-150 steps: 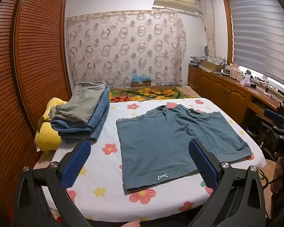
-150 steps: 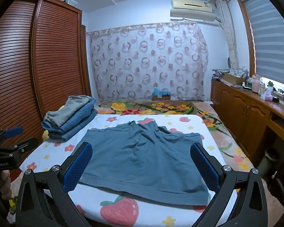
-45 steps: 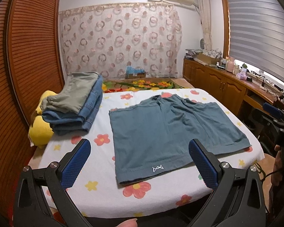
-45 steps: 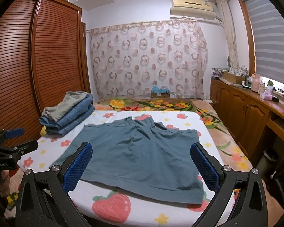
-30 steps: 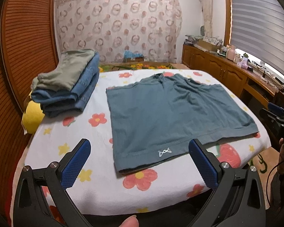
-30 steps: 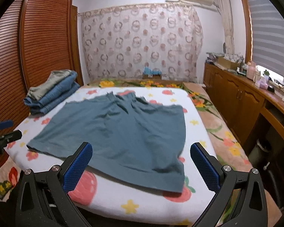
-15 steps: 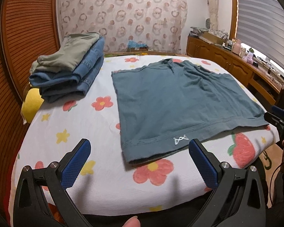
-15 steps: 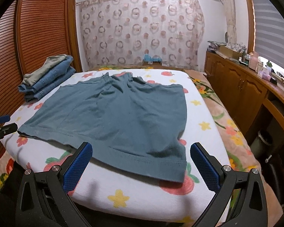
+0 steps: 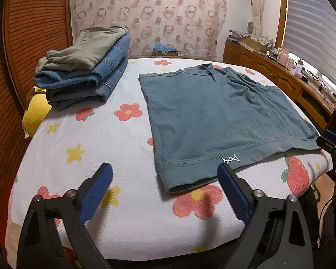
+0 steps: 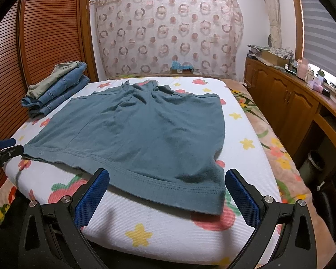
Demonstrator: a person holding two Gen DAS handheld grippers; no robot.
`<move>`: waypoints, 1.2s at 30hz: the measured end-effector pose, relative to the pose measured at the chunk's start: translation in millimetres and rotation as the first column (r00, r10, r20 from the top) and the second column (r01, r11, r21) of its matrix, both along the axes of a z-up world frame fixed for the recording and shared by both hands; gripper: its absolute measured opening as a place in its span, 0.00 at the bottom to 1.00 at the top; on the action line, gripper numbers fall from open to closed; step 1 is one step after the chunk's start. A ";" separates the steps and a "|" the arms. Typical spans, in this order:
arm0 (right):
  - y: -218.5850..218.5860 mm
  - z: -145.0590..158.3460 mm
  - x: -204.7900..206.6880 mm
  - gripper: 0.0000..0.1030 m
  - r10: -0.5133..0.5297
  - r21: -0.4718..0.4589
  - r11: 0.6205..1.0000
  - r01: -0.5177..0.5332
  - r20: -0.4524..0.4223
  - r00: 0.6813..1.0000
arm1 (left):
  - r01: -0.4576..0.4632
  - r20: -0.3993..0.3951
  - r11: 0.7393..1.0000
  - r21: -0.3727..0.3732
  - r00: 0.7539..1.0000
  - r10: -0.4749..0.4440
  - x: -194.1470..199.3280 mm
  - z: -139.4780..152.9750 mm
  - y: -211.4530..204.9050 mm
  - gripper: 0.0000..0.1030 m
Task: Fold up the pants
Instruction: 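Move the left gripper to the logo hem of the shorts and close, then lift the held leg with the left gripper, fold it over the other leg, release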
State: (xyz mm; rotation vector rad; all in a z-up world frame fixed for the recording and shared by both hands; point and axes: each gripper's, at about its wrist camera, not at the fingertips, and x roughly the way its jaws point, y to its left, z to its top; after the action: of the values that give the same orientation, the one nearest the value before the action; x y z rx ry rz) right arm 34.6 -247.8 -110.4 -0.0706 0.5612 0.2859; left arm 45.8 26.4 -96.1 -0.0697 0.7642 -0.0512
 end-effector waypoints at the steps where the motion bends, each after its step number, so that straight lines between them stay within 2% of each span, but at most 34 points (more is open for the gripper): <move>1: -0.5 0.0 -0.8 1.00 0.001 0.000 1.000 -0.001 0.001 1.000 | 0.002 0.001 1.000 -0.009 1.000 -0.002 0.1 -0.3 1.4 0.84; 10: -7.4 -0.5 3.8 1.00 0.002 -0.002 1.000 -0.002 0.004 1.000 | 0.029 -0.031 0.999 -0.040 0.999 -0.030 3.1 -10.4 2.9 0.50; 14: -4.0 1.8 9.5 1.00 0.003 -0.003 1.000 -0.003 0.004 1.000 | 0.033 -0.032 0.999 -0.028 0.999 -0.034 3.8 -12.5 1.1 0.48; 17: -3.3 1.7 11.6 1.00 0.004 -0.004 1.000 -0.004 0.003 1.000 | 0.037 -0.027 0.999 -0.023 0.999 -0.038 3.8 -12.8 1.1 0.41; 19: -2.7 1.4 12.4 1.00 0.009 -0.004 1.000 -0.009 0.001 1.000 | 0.053 -0.024 0.998 -0.030 0.998 -0.053 3.6 -12.8 -0.1 0.28; 24: -2.7 3.5 14.1 1.00 0.014 -0.007 1.000 -0.014 -0.003 1.000 | 0.102 -0.019 0.995 -0.020 0.995 -0.102 3.6 -6.3 -5.2 0.10; 36: -7.2 4.1 14.4 0.98 0.023 0.002 1.000 -0.023 0.000 1.000 | 0.213 0.059 0.976 -0.035 0.976 -0.211 11.6 36.7 -34.7 0.07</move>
State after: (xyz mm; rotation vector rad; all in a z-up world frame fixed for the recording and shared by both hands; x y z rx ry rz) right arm 48.9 -255.0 -106.2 -0.0752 0.5601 0.3090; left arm 57.4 -8.3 -59.4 -0.0256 0.7129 -0.2715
